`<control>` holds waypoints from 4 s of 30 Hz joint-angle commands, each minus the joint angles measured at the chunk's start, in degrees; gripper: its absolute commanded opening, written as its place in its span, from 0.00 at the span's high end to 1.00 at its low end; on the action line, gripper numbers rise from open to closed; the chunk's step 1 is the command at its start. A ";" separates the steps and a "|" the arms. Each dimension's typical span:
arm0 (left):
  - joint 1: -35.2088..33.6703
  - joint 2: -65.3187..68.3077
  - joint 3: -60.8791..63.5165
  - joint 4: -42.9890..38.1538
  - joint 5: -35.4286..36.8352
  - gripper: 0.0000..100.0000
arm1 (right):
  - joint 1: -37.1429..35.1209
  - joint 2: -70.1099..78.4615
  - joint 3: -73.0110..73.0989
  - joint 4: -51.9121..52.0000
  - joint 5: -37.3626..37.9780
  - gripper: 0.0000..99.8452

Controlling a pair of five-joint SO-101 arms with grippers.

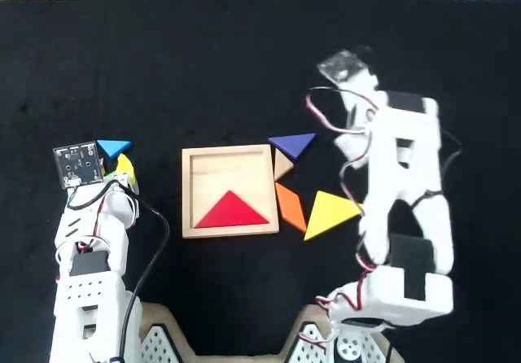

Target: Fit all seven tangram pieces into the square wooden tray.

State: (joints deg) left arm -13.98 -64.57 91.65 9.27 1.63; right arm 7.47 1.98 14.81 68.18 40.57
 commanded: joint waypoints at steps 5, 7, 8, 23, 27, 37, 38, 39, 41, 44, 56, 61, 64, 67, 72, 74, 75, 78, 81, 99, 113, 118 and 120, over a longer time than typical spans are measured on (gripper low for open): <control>-0.31 -0.26 -2.24 -1.23 0.35 0.88 | -10.90 3.91 0.48 -7.65 -2.11 0.98; -0.31 -0.26 -2.24 -1.23 0.35 0.88 | -11.25 7.16 0.48 -11.52 -2.11 0.98; -0.31 -0.26 -2.24 -1.23 0.35 0.88 | -11.08 8.84 0.48 -13.27 -2.11 0.98; -0.22 -0.26 -2.24 -1.32 0.35 0.88 | -4.84 16.13 0.48 -13.01 3.43 0.99; -0.22 -0.26 -2.24 -1.32 0.26 0.88 | -4.48 16.22 0.57 -7.30 9.32 0.99; -0.40 -0.26 -2.15 -1.32 0.26 0.88 | 2.73 15.96 0.84 -0.26 10.37 0.99; -0.40 -0.26 -2.15 -1.32 0.26 0.88 | 4.04 15.87 0.84 0.00 10.37 0.99; -0.40 -0.26 -2.15 -1.32 0.26 0.88 | 5.27 15.78 0.75 0.53 10.46 0.99; -0.31 -0.26 -2.15 -1.32 0.26 0.88 | 7.03 15.60 0.48 2.29 12.57 0.99; -0.31 -0.26 -2.24 -1.32 0.26 0.88 | 7.38 12.88 0.92 6.59 16.79 0.99; -0.31 -0.26 -2.24 -1.41 0.26 0.88 | 5.63 -17.01 21.23 2.81 24.18 0.99; -0.40 -0.26 -2.15 -1.41 0.26 0.88 | -0.09 -22.02 28.44 1.76 24.88 0.97; -0.40 -0.26 -2.07 -1.41 0.26 0.88 | -3.08 -22.20 29.58 1.76 24.88 0.86; -0.48 -0.26 -2.15 -1.41 0.26 0.88 | -6.07 -22.11 30.81 1.49 25.49 0.75; -0.48 -0.26 -2.24 -1.41 0.26 0.88 | -14.86 -22.20 33.27 3.60 34.55 0.68; -0.48 -0.26 -2.24 -1.41 0.26 0.88 | -17.41 -22.20 33.19 3.60 35.16 0.69; -0.57 -0.26 -2.24 -1.41 0.26 0.88 | -17.85 -22.11 33.19 3.08 35.16 0.69; -0.57 -0.26 -2.33 -1.41 0.26 0.88 | -17.85 -22.11 33.54 -0.26 35.16 0.70; -0.57 -0.26 -2.33 -1.41 0.26 0.88 | -16.62 -22.02 34.24 -1.41 35.34 0.70; -0.57 -0.26 -2.24 -1.41 0.26 0.88 | -14.33 -5.76 29.85 -3.25 39.38 0.70; -0.57 -0.26 -2.24 -1.41 0.26 0.88 | -6.07 3.47 15.96 -4.04 39.47 0.70; -0.57 -0.26 -2.15 -1.41 0.26 0.88 | -6.07 6.99 11.91 -3.87 36.48 0.70; -0.57 -0.26 -2.15 -1.41 0.26 0.88 | -6.15 7.34 11.65 -3.60 36.22 0.70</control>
State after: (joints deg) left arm -13.98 -64.57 91.65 9.27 1.63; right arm -1.76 8.48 31.69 65.89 78.29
